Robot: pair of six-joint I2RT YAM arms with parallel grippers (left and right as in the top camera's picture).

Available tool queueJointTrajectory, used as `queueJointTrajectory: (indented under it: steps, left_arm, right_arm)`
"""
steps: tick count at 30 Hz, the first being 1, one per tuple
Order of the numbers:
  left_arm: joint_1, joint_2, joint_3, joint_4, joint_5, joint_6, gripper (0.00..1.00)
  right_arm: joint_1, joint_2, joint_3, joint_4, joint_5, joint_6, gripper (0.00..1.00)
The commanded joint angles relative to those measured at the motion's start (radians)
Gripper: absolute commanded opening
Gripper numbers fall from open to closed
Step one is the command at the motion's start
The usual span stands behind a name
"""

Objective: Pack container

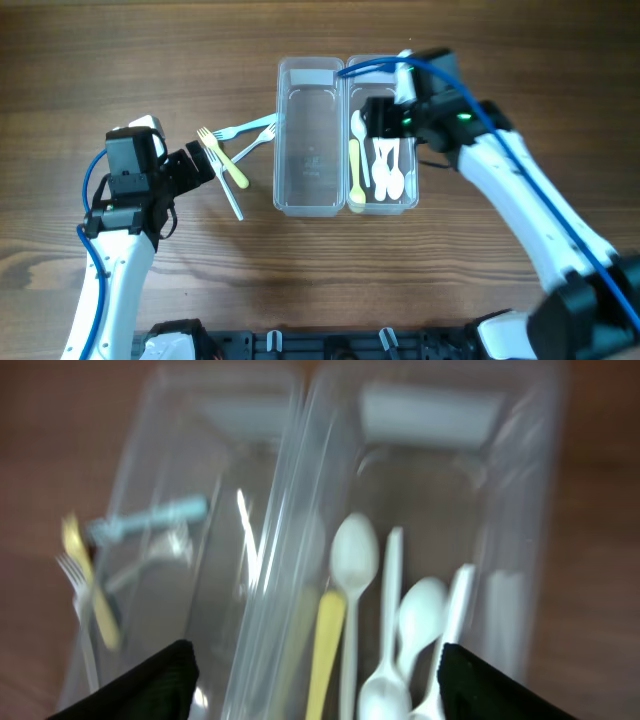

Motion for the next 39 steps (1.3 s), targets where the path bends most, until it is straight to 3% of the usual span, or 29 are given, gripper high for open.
queueJointTrajectory:
  steps: [1,6,11,14,19,24,31,39]
  left_arm:
    - [-0.004,0.005,0.016,0.003,-0.003,0.024,1.00]
    - [-0.004,0.005,0.016,0.011,0.016,0.007,1.00]
    - [-0.005,0.005,0.016,-0.079,0.249,-0.120,1.00]
    - [-0.005,0.008,0.013,-0.085,0.265,-0.143,1.00]
    - [-0.005,0.010,0.013,-0.100,0.229,-0.222,0.99]
    - [-0.005,0.042,0.065,-0.168,0.155,-0.224,0.99]
    - [-0.010,0.254,0.325,-0.397,0.098,-0.169,0.99]
    - [-0.082,0.478,0.402,-0.360,0.053,-0.133,0.97]
  right_arm:
    - [-0.127,-0.165,0.045,-0.019,0.037,-0.027,0.81]
    - [-0.322,-0.241,0.045,-0.111,0.037,-0.027,1.00]
    - [-0.519,-0.227,0.045,-0.244,0.036,-0.027,1.00]
    - [-0.577,-0.221,0.044,-0.280,0.036,0.000,1.00]
    - [-0.596,-0.219,0.038,-0.301,0.036,0.029,1.00]
    - [-0.596,-0.214,0.038,-0.301,0.036,0.029,1.00]
    - [-0.596,-0.203,0.038,-0.301,0.018,0.052,1.00]
    - [-0.596,-0.178,0.038,-0.316,0.018,0.051,1.00]
